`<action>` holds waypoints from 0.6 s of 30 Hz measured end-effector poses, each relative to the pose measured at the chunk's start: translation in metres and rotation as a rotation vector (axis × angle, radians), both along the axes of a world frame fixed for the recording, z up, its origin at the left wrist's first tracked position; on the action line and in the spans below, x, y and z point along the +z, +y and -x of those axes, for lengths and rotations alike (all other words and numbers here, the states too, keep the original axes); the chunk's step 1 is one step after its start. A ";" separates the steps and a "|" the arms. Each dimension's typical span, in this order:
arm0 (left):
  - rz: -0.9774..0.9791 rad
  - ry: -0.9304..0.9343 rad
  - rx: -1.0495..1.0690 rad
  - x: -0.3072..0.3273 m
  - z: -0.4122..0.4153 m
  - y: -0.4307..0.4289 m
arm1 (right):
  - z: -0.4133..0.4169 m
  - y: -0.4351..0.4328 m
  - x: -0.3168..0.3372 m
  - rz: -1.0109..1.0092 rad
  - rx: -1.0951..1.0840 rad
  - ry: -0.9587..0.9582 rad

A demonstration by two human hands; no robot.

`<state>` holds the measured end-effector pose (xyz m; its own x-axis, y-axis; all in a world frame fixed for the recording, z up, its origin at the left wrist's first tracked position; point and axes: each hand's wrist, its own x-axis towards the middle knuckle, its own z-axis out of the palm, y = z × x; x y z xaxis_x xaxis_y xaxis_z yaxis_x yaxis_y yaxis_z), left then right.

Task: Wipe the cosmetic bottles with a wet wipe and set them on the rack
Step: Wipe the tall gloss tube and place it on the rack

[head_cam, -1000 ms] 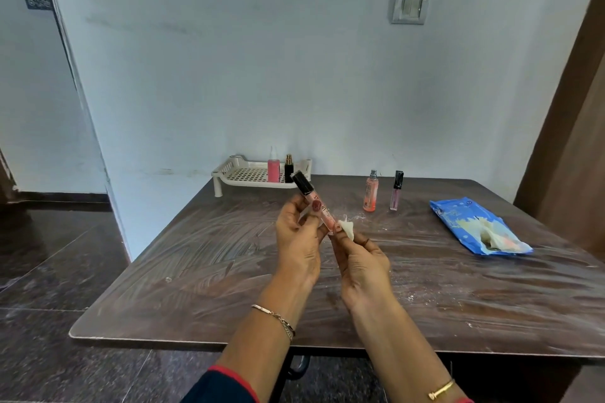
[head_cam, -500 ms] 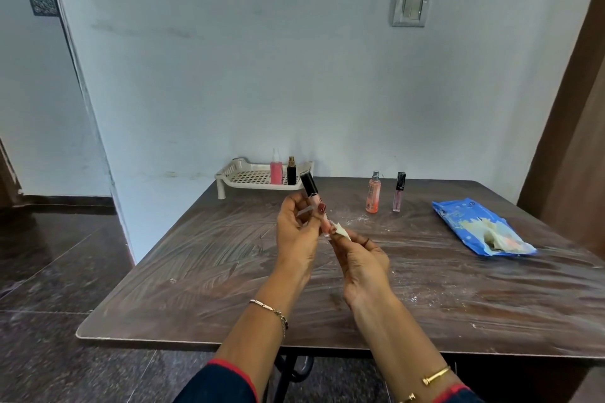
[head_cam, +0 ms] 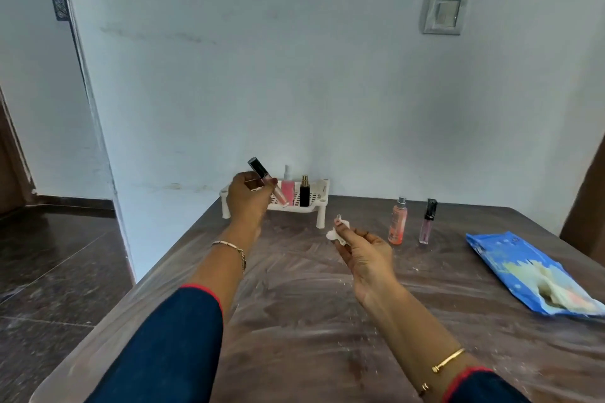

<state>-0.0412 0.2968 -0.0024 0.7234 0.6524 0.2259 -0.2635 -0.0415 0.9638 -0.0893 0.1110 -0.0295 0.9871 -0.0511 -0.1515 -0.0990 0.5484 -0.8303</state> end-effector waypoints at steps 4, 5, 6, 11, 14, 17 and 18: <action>-0.269 0.116 0.090 0.002 -0.042 0.031 | -0.037 0.009 0.003 0.048 0.002 0.018; -0.316 0.126 0.101 0.001 -0.052 0.036 | -0.046 0.012 0.004 0.051 0.008 0.019; -0.365 0.140 0.108 -0.001 -0.061 0.039 | -0.053 0.015 0.003 0.047 0.015 0.017; -0.490 0.178 0.108 -0.022 -0.096 0.049 | -0.085 0.030 -0.004 0.032 0.041 0.032; -0.521 0.149 0.124 -0.029 -0.108 0.050 | -0.094 0.041 -0.013 0.069 0.064 0.048; -0.558 0.148 0.139 -0.033 -0.119 0.050 | -0.098 0.050 -0.024 0.122 0.092 0.047; -0.567 0.156 0.129 -0.034 -0.122 0.051 | -0.099 0.052 -0.027 0.133 0.100 0.047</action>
<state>0.0811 0.3476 -0.0361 0.6989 0.5463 0.4616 -0.0793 -0.5823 0.8091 0.0101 0.1631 -0.0566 0.9802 0.0244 -0.1965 -0.1885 0.4194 -0.8880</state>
